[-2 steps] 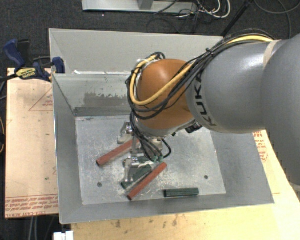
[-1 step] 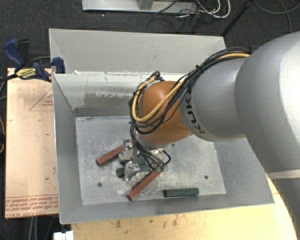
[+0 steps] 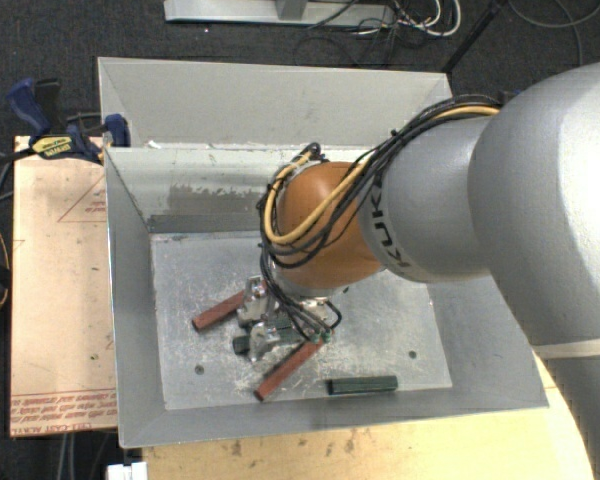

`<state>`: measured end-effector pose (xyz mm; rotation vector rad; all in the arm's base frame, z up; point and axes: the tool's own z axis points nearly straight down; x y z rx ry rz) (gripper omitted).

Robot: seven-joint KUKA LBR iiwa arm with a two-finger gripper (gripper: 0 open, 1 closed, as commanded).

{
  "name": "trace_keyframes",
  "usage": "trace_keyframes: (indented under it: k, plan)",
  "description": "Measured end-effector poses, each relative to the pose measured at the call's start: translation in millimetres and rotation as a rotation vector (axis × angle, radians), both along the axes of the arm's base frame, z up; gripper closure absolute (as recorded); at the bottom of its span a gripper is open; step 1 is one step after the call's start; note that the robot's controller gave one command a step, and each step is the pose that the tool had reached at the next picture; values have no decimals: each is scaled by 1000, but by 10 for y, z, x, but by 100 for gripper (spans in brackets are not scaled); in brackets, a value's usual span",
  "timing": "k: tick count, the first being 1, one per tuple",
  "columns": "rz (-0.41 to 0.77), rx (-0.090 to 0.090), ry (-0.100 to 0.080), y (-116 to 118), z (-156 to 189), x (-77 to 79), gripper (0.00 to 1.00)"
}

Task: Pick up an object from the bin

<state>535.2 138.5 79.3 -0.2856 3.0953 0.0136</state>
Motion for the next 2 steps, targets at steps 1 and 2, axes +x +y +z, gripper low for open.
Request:
trace_keyframes:
  k: [1, 2]
  plan:
    - [21, -11, 33, -23, 233, 5, 100]
    - [18, -10, 26, 84, 442, 58, 100]
